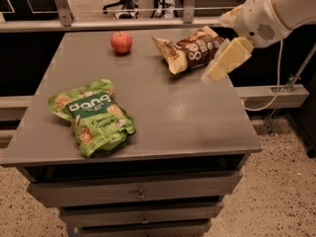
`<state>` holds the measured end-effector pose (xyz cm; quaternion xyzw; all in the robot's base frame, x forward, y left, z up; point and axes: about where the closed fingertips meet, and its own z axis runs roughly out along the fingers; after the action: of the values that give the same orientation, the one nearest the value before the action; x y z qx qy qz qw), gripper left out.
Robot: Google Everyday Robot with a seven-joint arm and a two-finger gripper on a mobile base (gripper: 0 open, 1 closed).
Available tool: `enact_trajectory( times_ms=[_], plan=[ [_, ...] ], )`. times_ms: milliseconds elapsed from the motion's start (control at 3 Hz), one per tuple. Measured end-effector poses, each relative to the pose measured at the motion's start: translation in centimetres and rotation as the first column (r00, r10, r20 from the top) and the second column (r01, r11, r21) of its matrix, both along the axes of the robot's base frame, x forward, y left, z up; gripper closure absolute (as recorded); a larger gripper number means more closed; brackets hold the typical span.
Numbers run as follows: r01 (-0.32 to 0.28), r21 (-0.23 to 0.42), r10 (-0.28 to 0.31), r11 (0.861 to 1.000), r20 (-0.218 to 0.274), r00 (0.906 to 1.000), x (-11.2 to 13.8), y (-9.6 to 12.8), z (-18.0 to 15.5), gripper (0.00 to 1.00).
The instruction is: Move apple near green rice chip bag
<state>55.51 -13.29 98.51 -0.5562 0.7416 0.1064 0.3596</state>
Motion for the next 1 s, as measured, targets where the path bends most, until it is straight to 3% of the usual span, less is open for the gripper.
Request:
enact_trajectory(
  times_ms=[333, 667, 1000],
  plan=[
    [0.015, 0.047, -0.016, 0.999, 0.016, 0.9997, 2.4, 2.8, -0.4, 0.00],
    [0.051, 0.125, -0.054, 0.991, 0.015, 0.9984, 7.1, 7.2, -2.0, 0.00],
    [0.092, 0.210, -0.100, 0.973, 0.025, 0.9947, 11.7, 9.1, -3.2, 0.00]
  ],
)
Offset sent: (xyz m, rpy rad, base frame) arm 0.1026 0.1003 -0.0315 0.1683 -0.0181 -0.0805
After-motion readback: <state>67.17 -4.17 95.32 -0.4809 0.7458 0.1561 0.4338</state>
